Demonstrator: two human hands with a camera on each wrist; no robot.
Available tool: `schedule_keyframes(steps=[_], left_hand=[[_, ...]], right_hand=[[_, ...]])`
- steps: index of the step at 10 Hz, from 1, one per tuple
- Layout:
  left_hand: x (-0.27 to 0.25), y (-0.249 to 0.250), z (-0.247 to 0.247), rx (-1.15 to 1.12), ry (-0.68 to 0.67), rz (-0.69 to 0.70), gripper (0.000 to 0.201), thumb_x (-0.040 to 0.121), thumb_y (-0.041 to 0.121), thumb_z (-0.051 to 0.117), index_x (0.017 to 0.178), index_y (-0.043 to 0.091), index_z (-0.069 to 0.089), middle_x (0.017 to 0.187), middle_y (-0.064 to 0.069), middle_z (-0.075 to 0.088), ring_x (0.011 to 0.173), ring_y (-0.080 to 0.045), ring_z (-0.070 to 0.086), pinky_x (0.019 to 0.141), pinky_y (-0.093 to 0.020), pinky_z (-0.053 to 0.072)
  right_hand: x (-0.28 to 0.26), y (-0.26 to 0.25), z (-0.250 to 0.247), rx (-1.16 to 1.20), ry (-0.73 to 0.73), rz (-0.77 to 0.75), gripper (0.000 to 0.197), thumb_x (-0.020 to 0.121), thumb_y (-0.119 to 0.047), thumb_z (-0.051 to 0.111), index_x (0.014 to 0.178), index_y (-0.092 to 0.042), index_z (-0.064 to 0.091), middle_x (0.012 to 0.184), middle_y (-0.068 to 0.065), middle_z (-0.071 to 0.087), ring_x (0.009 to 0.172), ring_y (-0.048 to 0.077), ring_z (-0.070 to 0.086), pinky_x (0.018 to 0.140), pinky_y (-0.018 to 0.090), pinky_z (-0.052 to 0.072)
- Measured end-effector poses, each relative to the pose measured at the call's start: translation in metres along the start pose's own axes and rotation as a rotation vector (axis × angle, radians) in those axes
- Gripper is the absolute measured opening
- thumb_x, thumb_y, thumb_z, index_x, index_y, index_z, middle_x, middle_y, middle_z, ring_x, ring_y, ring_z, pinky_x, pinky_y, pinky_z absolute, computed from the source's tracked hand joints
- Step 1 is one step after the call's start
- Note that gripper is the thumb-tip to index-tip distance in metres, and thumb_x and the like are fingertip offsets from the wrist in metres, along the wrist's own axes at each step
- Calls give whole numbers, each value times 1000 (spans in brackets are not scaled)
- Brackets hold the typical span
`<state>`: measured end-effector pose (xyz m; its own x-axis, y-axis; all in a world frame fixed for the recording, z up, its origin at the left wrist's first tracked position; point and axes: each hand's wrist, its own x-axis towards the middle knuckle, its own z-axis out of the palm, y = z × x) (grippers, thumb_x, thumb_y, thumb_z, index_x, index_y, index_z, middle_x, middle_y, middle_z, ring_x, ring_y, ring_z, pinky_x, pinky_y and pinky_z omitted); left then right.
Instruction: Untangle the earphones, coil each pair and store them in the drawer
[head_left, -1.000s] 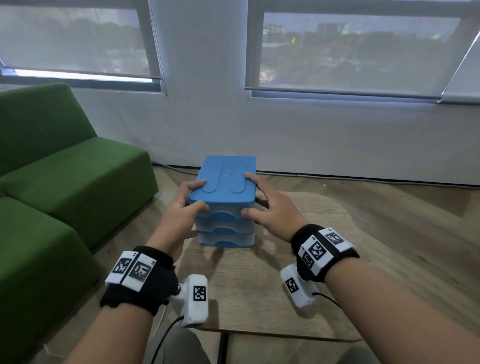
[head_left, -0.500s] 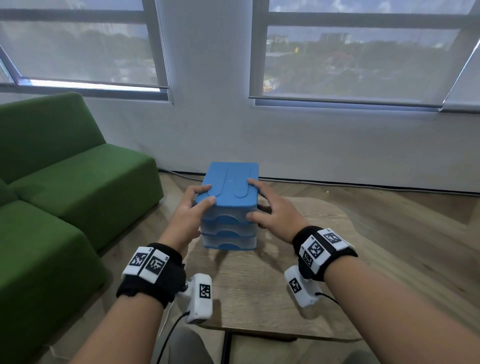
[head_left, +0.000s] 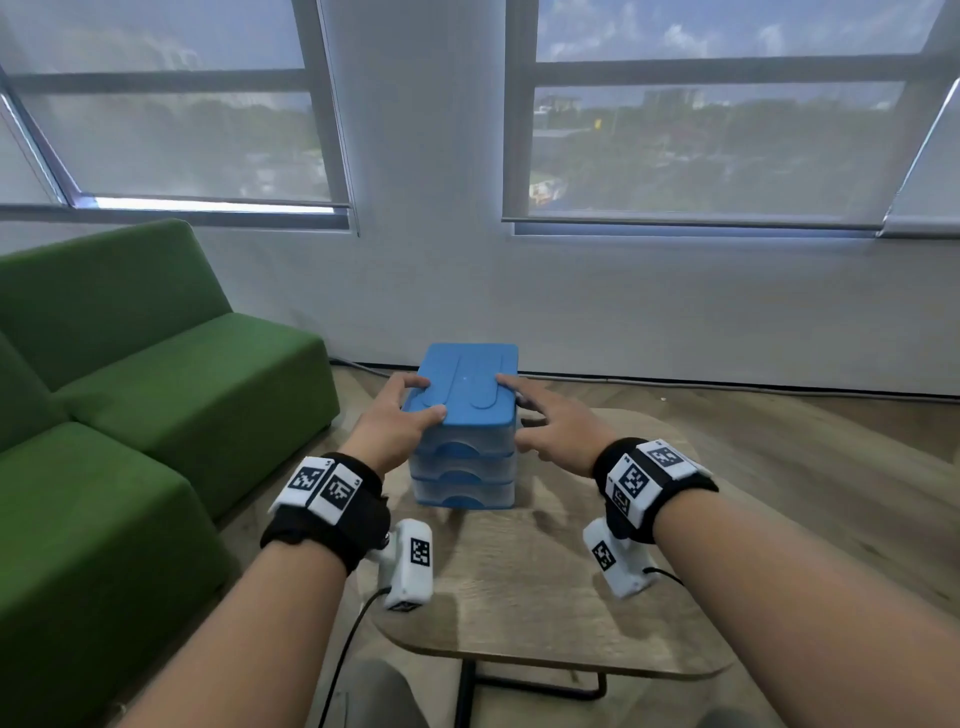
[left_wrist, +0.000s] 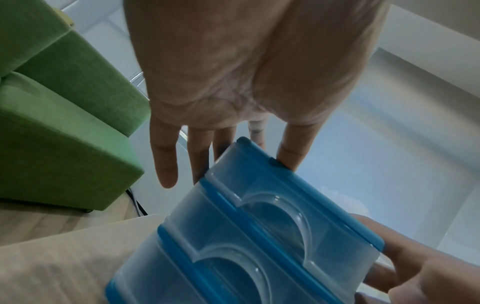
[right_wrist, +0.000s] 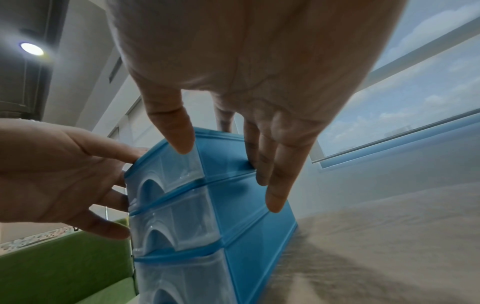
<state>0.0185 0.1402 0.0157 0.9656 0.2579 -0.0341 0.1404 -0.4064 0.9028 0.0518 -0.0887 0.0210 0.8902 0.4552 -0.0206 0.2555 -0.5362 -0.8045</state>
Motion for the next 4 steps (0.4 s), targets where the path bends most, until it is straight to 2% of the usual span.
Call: schedule_keyframes(steps=[1, 2, 3, 4], left_hand=[[-2, -1, 1, 25, -9, 6, 40, 98, 31, 65, 135, 38, 55, 132, -5, 53, 100, -22, 55, 84, -40, 50], [-5, -6, 3, -10, 10, 25, 38, 96, 29, 63, 131, 42, 56, 132, -6, 56, 106, -24, 60, 82, -37, 50], [-3, -8, 8, -15, 40, 40, 32, 99, 27, 60, 126, 44, 58, 126, -5, 59, 102, -22, 62, 78, -37, 53], [-5, -15, 15, 32, 89, 70, 29, 103, 27, 56, 126, 45, 55, 121, -2, 60, 98, -17, 62, 72, -34, 50]], right_hand=[[0, 3, 0, -3, -13, -1, 88, 74, -29, 67, 154, -48, 34, 156, 3, 44, 137, 20, 50, 106, 33, 47], [1, 8, 4, -54, -10, -21, 90, 69, -38, 61, 152, -54, 29, 156, -1, 47, 137, 19, 50, 114, 43, 44], [4, 12, 7, -73, 28, -63, 87, 81, -25, 65, 155, -48, 27, 155, -3, 48, 135, 16, 51, 113, 40, 45], [-3, 13, 14, -19, 31, -80, 85, 85, -19, 64, 155, -49, 27, 153, -10, 48, 134, 7, 51, 112, 31, 45]])
